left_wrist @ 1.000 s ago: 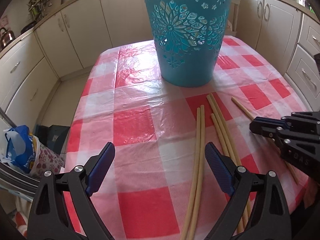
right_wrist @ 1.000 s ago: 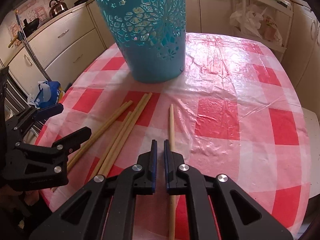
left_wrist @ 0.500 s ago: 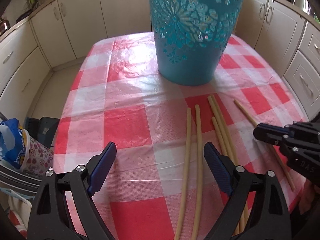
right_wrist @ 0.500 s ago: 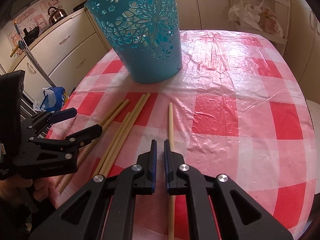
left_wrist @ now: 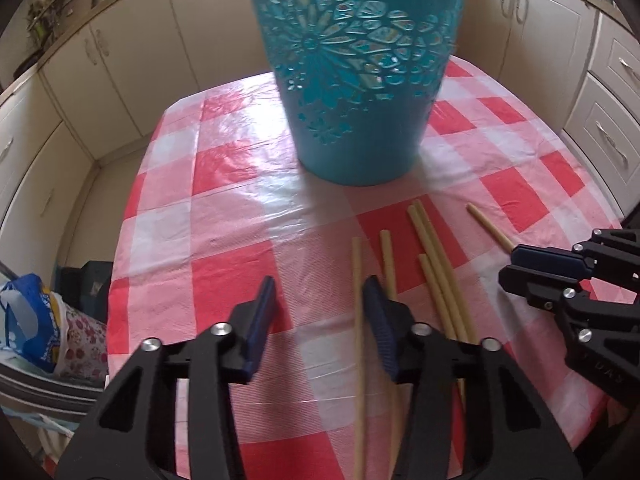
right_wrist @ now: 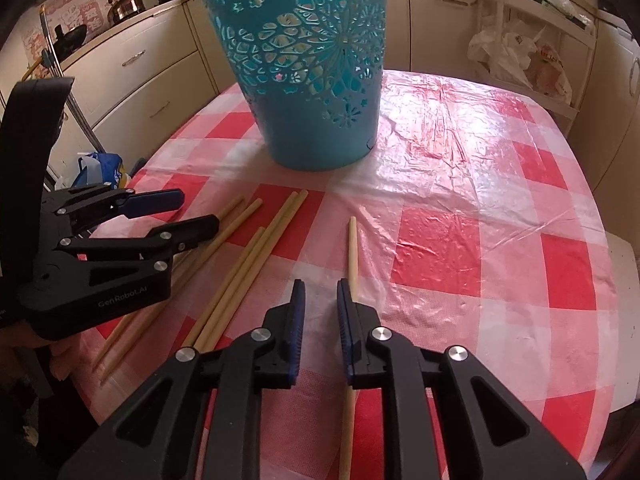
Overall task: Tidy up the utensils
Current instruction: 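Close the right tool on a stick while the left tool grasps another stick, then lift the left tool's stick toward the bin while the right tool holds its stick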
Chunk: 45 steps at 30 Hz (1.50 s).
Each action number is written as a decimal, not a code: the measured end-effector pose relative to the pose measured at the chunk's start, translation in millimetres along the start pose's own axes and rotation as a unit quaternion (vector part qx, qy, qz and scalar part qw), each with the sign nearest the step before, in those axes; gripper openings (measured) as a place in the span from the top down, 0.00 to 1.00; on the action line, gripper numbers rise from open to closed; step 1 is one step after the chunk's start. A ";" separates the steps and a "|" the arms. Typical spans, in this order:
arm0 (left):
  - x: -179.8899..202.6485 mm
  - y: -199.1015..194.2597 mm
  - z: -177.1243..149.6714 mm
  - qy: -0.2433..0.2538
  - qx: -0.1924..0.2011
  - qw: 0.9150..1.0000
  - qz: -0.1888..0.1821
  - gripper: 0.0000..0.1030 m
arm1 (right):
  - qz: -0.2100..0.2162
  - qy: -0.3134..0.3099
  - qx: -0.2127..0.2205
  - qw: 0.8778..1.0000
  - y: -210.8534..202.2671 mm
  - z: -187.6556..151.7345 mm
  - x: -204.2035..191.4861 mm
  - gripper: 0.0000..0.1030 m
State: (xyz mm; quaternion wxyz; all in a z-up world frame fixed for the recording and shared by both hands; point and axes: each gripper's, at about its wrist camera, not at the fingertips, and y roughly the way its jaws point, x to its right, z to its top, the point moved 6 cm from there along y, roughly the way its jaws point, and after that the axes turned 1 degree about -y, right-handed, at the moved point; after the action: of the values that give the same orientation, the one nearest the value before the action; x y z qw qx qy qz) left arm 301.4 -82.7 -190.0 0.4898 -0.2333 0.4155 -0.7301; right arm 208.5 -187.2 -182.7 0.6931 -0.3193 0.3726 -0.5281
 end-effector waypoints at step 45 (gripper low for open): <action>18.9 -0.3 2.2 0.050 -0.028 0.995 -0.076 0.77 | -0.018 -0.033 -0.009 0.999 0.7 8.7 3.5 0.56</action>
State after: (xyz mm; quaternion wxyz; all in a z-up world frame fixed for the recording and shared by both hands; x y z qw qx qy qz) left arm 295.1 -100.7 -189.8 0.4051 -0.2411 0.4411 -0.7637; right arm 216.8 -189.9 -179.4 0.6921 -0.3499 0.3485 -0.5264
